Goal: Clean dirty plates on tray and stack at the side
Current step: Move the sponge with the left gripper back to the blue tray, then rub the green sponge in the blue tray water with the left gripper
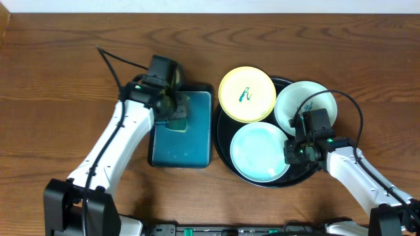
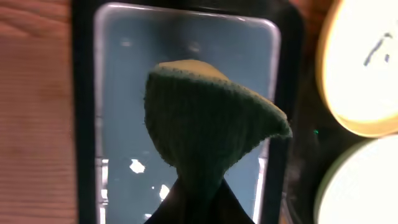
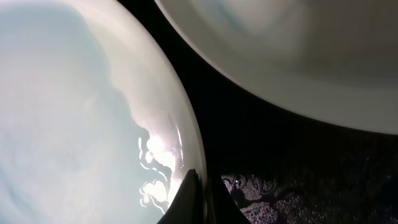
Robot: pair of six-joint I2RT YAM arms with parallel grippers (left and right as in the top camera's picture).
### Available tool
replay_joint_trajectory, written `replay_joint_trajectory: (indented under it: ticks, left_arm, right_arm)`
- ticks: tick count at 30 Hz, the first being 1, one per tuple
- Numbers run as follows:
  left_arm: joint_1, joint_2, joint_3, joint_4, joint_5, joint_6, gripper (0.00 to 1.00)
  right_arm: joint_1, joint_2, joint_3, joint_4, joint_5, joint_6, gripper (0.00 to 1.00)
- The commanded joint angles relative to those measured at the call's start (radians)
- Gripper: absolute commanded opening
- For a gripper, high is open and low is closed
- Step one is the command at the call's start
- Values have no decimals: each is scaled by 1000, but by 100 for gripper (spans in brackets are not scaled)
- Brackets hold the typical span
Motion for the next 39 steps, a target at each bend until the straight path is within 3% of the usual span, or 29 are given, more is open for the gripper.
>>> replay_joint_trajectory:
  ticks: [1, 35, 37, 39]
  left_arm:
    - [37, 8, -16, -2, -6, 28, 8]
    - [55, 246, -19, 2, 48, 31, 8]
    - [55, 254, -19, 2, 47, 31, 16]
    - [55, 257, -19, 2, 47, 31, 38]
  right_arm:
    - [9, 9, 0, -8, 29, -7, 1]
    - [9, 9, 0, -5, 29, -7, 1]
    - [9, 9, 0, -5, 29, -7, 1]
    - [9, 9, 0, -5, 29, -7, 2]
